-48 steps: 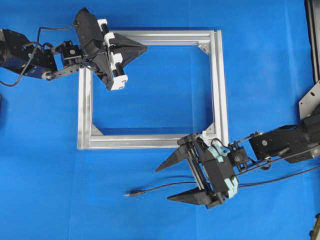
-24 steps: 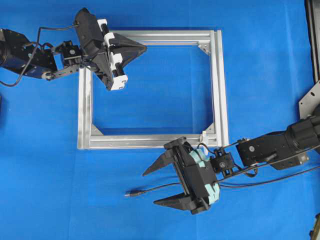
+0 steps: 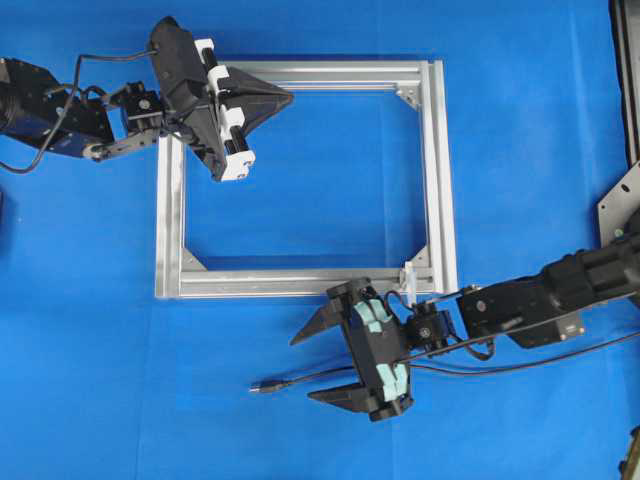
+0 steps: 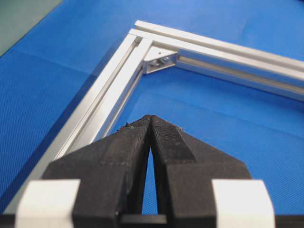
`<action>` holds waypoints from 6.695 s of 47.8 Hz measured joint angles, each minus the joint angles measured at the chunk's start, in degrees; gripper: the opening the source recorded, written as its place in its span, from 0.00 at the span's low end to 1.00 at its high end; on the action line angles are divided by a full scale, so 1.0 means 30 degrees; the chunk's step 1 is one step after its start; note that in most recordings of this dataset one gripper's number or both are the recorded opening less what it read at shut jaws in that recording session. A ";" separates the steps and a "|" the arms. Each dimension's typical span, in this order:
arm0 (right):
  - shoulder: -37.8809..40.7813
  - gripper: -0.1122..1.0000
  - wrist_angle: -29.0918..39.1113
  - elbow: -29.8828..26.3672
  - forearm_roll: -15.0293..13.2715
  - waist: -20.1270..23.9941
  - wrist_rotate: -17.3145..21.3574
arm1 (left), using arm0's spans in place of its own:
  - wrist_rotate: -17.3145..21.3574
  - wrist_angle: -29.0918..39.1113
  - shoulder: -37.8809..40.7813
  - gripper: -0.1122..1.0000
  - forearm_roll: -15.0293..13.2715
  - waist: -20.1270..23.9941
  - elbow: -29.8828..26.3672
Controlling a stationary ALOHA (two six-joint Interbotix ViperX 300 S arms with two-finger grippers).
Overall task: Insert the wire through the string loop located on the right side.
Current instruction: 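Open the right gripper and lower it over the black USB cable plug, then close the right gripper on the cable just behind the USB plug, then lift the cable and move the right gripper rightward, plug pointing left, then align the USB plug with the white zip-tie loop on the frame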
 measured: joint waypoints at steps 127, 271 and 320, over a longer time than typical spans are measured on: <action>-0.3721 0.07 0.3047 0.0146 0.0088 -0.0029 -0.0234 | 0.0029 0.0234 0.0000 0.10 0.0000 0.0000 0.0029; -1.7051 0.07 0.4863 1.3096 0.1523 -0.1729 -0.0176 | -0.0088 0.0234 0.0000 0.10 0.0059 0.0000 0.0029; -1.6963 0.07 0.4746 1.3096 0.1436 -0.2080 -0.0205 | -0.0029 0.0234 0.0000 0.10 0.0059 0.0000 0.0029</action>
